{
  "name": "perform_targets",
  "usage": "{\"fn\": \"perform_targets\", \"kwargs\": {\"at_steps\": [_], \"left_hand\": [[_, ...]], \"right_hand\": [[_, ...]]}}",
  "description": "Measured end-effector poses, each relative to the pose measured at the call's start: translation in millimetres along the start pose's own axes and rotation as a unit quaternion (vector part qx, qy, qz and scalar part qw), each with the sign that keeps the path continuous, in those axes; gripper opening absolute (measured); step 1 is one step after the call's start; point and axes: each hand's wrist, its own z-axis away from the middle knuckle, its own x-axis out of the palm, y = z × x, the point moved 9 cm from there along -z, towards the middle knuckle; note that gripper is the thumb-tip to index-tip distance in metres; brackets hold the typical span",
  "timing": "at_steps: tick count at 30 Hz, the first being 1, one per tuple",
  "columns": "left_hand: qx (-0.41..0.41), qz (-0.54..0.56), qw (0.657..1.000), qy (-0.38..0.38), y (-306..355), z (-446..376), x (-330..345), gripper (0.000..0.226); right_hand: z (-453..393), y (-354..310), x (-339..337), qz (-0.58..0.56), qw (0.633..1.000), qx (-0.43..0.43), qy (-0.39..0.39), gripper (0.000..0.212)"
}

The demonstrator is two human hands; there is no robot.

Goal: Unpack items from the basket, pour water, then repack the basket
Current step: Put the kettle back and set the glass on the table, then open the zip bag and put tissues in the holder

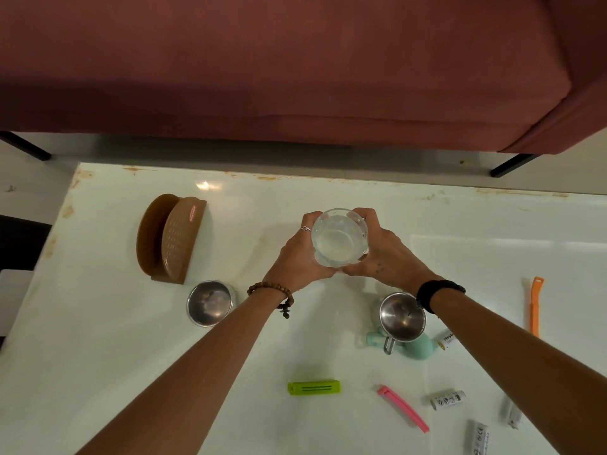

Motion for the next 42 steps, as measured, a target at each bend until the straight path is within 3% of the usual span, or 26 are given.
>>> {"fn": "perform_targets", "kwargs": {"at_steps": [7,10,13,17,23,29,33,38,40,42], "left_hand": [[-0.047,0.08,0.996,0.012,2,14,3,0.101],[-0.102,0.126,0.983,0.082,1,42,-6,0.103],[-0.089,0.162,0.976,0.118,12,81,-17,0.089],[-0.047,0.145,0.983,0.105,35,127,-41,0.063],[-0.06,0.117,0.981,0.142,33,198,-117,0.038],[-0.106,0.066,0.973,0.194,-10,279,-228,0.025],[-0.118,-0.031,0.965,0.234,-43,336,-311,0.024],[-0.02,-0.274,0.909,0.314,-66,381,-402,0.038],[-0.016,-0.342,0.886,0.313,-88,389,-427,0.036],[-0.047,-0.409,0.871,0.269,-118,392,-445,0.048]], "right_hand": [[7,-5,1,-0.021,0.999,0.023,-0.044,0.091],[27,-10,-9,0.058,0.997,0.043,0.016,0.098],[56,-43,-13,0.134,0.986,0.015,0.096,0.08],[84,-97,5,0.143,0.981,-0.005,0.132,0.052],[92,-168,60,0.027,0.99,0.033,0.135,0.029],[69,-267,155,-0.018,0.997,0.021,0.074,0.02],[39,-348,240,-0.006,0.999,-0.032,0.001,0.011],[-1,-432,329,0.077,0.986,-0.137,-0.05,0.01],[-14,-449,358,0.094,0.98,-0.163,-0.067,0.008],[-32,-447,385,0.061,0.986,-0.132,-0.081,0.01]]}}
